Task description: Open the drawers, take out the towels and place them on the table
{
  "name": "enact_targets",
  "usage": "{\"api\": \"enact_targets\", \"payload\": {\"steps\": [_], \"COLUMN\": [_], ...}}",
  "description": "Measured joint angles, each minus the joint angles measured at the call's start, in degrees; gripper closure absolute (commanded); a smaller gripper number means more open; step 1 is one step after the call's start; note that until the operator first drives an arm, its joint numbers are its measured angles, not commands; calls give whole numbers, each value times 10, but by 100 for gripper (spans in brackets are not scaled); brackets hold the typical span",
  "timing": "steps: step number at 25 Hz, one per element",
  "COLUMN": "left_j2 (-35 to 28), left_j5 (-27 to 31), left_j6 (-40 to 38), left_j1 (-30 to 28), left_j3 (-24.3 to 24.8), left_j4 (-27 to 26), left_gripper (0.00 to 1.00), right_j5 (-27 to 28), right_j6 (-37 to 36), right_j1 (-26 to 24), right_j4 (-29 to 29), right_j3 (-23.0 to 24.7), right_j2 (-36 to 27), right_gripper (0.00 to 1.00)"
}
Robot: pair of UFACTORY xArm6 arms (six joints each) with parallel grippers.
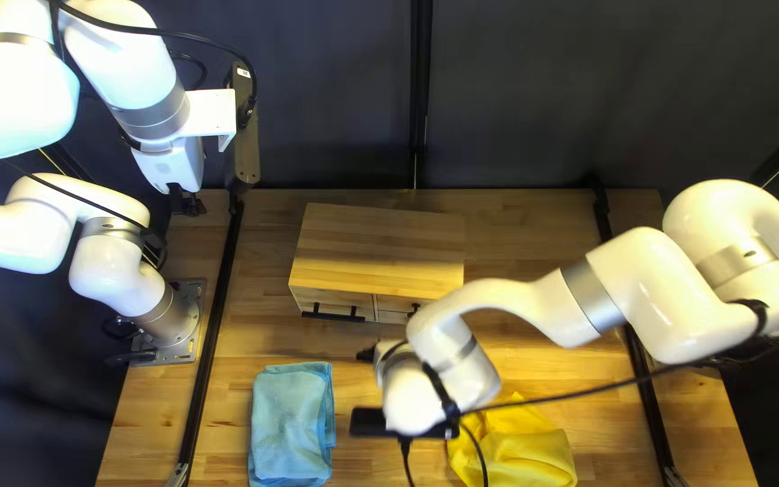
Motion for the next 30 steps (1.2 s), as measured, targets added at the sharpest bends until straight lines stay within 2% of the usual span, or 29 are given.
{"api": "enact_targets", "payload": {"steps": [6,11,19,30], "left_j2": [0,0,0,0], "left_j5": [0,0,0,0], "left_j6": [0,0,0,0], "left_j1": [0,0,0,0], "left_j3": [0,0,0,0], "left_j4": [0,0,0,0], "left_gripper": [0,0,0,0], "right_j5": [65,99,141,168], "right_j6": [72,161,279,469], "right_j1": [41,61,73,53], "right_j4": [37,62,95,106], "right_j3": [-49,-33,78,283], "right_j2": [-27,-89,-251,-534], "right_gripper": [0,0,0,0]}}
